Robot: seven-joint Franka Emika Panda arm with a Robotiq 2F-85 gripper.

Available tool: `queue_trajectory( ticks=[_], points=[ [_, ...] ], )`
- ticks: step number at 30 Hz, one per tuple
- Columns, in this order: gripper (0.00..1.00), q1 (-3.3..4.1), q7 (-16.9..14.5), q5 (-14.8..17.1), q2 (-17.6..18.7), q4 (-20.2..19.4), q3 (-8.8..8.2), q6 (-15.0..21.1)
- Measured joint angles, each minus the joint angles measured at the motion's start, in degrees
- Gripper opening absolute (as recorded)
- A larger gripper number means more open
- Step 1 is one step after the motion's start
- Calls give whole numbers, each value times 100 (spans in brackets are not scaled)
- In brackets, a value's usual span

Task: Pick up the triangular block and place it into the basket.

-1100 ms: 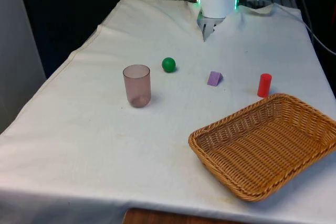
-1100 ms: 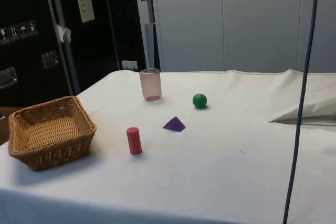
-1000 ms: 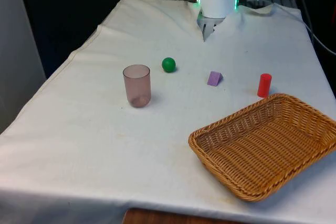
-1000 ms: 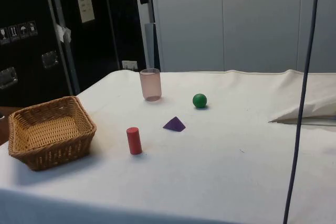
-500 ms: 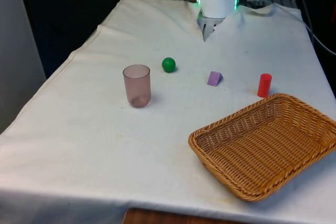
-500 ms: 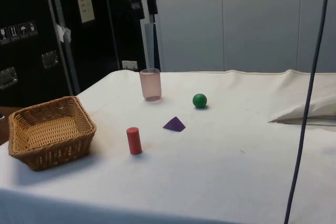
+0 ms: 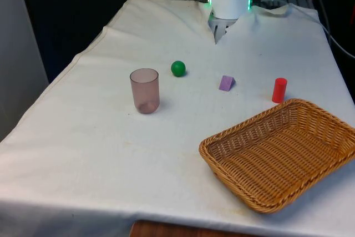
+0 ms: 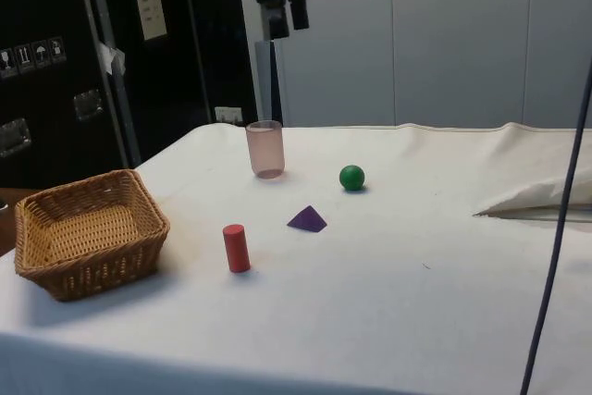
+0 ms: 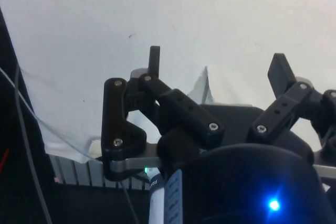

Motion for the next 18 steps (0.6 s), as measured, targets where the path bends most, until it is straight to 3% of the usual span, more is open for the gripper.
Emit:
queue_trajectory(
  ticks=[8,18],
  points=[
    [100,-11,-138,-17,-206,-418,-80,229],
    [100,-6,-246,-11,-212,-905,-52,957]
  ],
)
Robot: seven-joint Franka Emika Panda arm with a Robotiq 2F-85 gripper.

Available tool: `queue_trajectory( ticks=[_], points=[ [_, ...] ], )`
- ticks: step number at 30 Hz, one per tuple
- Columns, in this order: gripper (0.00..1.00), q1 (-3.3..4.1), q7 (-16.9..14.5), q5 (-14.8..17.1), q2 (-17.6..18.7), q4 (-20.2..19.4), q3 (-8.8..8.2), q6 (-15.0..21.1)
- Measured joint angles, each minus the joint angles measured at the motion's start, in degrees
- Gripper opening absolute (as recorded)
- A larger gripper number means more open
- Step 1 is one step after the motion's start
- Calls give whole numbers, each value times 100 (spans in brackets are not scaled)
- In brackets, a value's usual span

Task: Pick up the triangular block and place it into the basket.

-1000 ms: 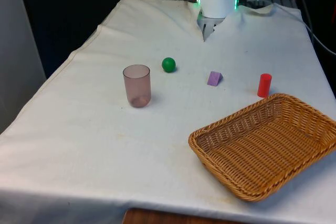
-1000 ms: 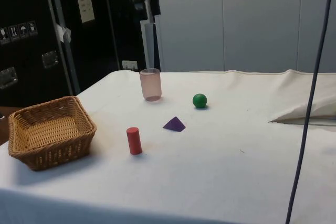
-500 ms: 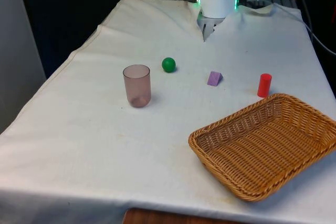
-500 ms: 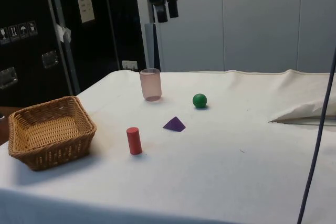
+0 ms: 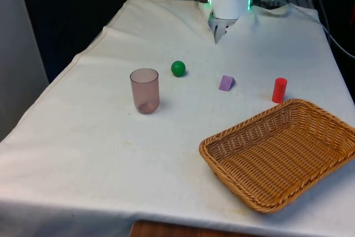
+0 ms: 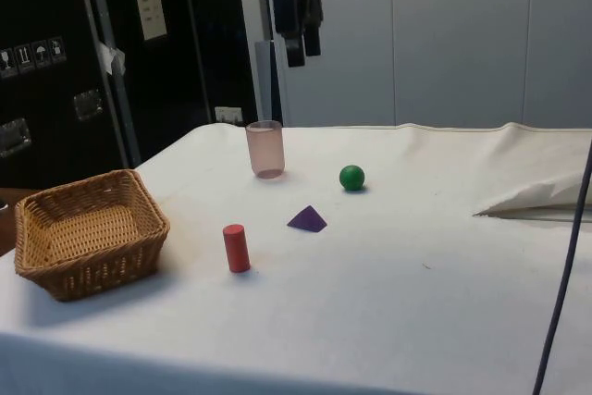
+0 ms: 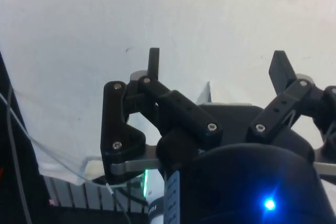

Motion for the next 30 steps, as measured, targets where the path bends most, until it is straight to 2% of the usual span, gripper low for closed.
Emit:
queue_trajectory(
  ticks=[5,13,30],
  points=[
    [100,0,40,0,40,-92,-6,189],
    [100,-11,206,0,183,-384,-40,802],
    [100,-11,321,-40,590,-665,-138,1707]
  ],
)
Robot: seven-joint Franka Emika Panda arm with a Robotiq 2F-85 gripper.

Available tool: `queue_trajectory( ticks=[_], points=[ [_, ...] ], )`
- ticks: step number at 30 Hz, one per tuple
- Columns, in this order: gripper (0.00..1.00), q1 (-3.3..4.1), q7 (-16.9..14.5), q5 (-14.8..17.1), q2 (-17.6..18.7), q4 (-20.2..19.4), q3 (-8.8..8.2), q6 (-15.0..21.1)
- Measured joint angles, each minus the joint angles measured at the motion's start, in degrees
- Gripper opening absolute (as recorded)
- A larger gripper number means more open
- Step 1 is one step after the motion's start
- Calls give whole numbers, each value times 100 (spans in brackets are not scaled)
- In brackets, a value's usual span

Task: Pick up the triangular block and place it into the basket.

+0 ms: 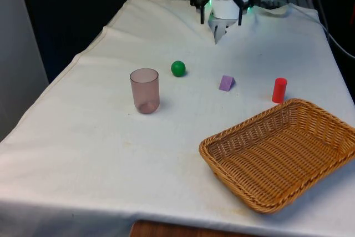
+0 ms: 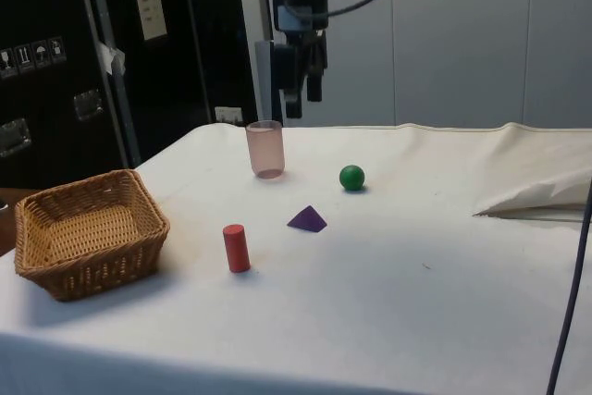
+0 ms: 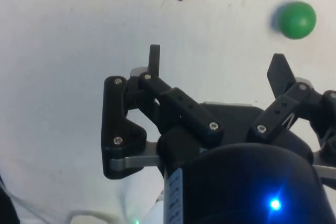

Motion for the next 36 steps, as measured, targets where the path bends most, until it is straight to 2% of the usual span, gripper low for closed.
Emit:
queue_trajectory(
  ticks=[3,9,14,20,24,33,36],
  points=[
    [100,0,0,6,172,-69,-6,269],
    [100,17,40,40,355,-103,34,561],
    [100,17,80,57,447,-109,69,642],
    [100,23,86,86,682,-166,74,957],
    [100,29,120,97,917,-189,115,1232],
    [100,34,183,195,1272,-178,246,1507],
    [100,34,298,206,1467,-103,304,1599]
  ],
)
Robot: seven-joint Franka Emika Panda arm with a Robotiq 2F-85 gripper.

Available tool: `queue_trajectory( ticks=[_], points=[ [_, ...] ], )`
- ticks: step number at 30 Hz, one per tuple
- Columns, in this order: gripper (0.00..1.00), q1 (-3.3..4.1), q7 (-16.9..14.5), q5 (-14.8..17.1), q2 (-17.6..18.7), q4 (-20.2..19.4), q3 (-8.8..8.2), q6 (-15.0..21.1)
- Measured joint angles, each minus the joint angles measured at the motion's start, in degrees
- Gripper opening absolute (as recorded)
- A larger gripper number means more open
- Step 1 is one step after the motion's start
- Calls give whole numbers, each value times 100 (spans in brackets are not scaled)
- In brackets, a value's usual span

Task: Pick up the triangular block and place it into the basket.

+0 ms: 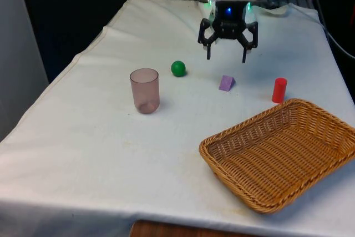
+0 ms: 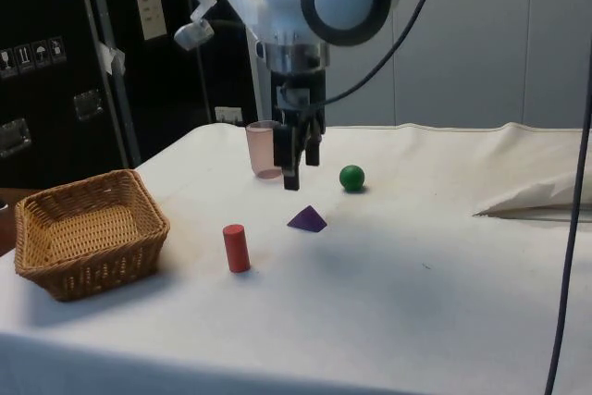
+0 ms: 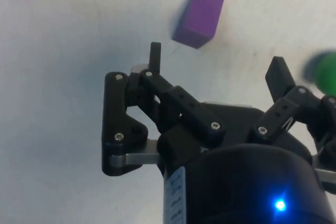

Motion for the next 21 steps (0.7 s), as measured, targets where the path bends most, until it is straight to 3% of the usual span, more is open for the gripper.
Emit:
queue_trajectory(
  ticks=[11,21],
  points=[
    [100,11,413,0,413,201,149,80],
    [100,11,745,0,619,258,149,97]
  ],
)
